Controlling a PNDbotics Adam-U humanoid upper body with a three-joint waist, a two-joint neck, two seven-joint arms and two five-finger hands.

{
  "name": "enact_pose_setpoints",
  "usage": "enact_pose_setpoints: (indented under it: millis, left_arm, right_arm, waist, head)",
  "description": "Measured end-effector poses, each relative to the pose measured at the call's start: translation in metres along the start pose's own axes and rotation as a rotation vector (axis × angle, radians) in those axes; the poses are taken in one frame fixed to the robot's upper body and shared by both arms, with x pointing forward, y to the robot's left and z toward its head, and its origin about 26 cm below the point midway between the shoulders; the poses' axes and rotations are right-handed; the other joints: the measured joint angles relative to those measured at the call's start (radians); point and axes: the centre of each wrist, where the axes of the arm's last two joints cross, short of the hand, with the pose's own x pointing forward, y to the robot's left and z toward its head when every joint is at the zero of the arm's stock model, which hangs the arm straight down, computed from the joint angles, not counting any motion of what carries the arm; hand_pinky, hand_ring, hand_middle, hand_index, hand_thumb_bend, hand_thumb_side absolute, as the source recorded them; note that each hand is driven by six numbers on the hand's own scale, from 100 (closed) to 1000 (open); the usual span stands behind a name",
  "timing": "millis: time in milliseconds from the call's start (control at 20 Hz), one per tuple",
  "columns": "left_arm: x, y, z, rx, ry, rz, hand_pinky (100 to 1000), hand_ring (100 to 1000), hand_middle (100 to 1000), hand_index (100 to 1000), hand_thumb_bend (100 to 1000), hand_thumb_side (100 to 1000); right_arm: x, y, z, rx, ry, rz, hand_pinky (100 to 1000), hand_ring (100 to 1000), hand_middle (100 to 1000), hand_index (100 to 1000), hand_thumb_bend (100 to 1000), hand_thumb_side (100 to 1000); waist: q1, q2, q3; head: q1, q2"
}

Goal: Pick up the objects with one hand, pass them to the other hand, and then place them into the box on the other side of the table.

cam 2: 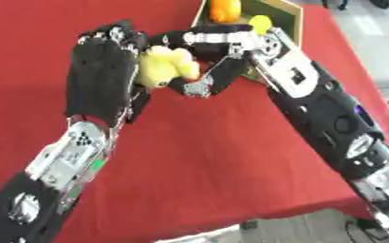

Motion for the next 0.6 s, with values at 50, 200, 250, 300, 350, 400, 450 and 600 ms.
enact_pose_setpoints:
  millis: [50, 200, 250, 300, 350, 400, 450, 600]
  left_arm:
    - [0.0000, -0.0004, 0.0001, 0.001, 0.000, 0.001, 337, 382, 386, 550, 129, 100]
    - [-0.0001, -0.0013, 0.0003, 0.001, 0.001, 0.004, 334, 381, 384, 547, 140, 100]
    - [-0.0001, -0.0014, 0.0004, 0.002, 0.001, 0.005, 334, 381, 384, 548, 139, 100]
    - [-0.0001, -0.0015, 0.0004, 0.002, 0.001, 0.005, 334, 381, 385, 548, 135, 100]
    - [0.0000, -0.0017, 0.0005, 0.002, 0.001, 0.005, 337, 384, 388, 552, 115, 100]
    - [0.0001, -0.0021, 0.0006, 0.001, 0.000, 0.005, 337, 385, 389, 553, 113, 100]
    - [0.0001, -0.0025, 0.0008, 0.001, 0.000, 0.005, 347, 391, 400, 567, 167, 100]
    - [0.0002, -0.0032, 0.0012, 0.001, -0.002, 0.002, 412, 439, 447, 617, 312, 100]
  right_arm:
    - [0.0000, 0.0000, 0.0000, 0.000, 0.000, -0.001, 784, 1000, 158, 393, 100, 190]
    - [-0.0003, 0.0005, 0.0003, 0.001, 0.002, -0.006, 784, 1000, 157, 392, 100, 187]
    - [-0.0007, 0.0009, 0.0007, -0.001, 0.003, -0.009, 783, 1000, 154, 386, 100, 185]
    - [-0.0008, 0.0010, 0.0011, -0.002, 0.003, -0.012, 782, 1000, 151, 382, 100, 185]
    - [-0.0008, 0.0009, 0.0015, -0.003, 0.004, -0.015, 781, 1000, 148, 377, 100, 186]
    - [-0.0012, 0.0013, 0.0021, -0.005, 0.005, -0.021, 781, 1000, 148, 376, 100, 187]
    - [-0.0012, 0.0014, 0.0022, -0.006, 0.006, -0.027, 779, 1000, 144, 369, 100, 187]
    - [-0.0013, 0.0012, 0.0030, -0.008, 0.012, -0.043, 774, 1000, 138, 361, 100, 187]
  waist:
    - [-0.001, 0.000, 0.000]
    - [-0.001, 0.000, 0.000]
    - [-0.001, 0.000, 0.000]
    - [-0.001, 0.000, -0.001]
    - [-0.001, 0.000, -0.001]
    - [-0.002, 0.000, -0.001]
    - [-0.002, 0.001, -0.001]
    - [-0.002, 0.001, -0.001]
  head:
    - [0.000, 0.000]
    - [0.000, 0.000]
    - [0.000, 0.000]
    - [-0.001, 0.000]
    - [-0.002, 0.000]
    - [-0.003, 0.000]
    - [-0.003, 0.000]
    - [-0.003, 0.000]
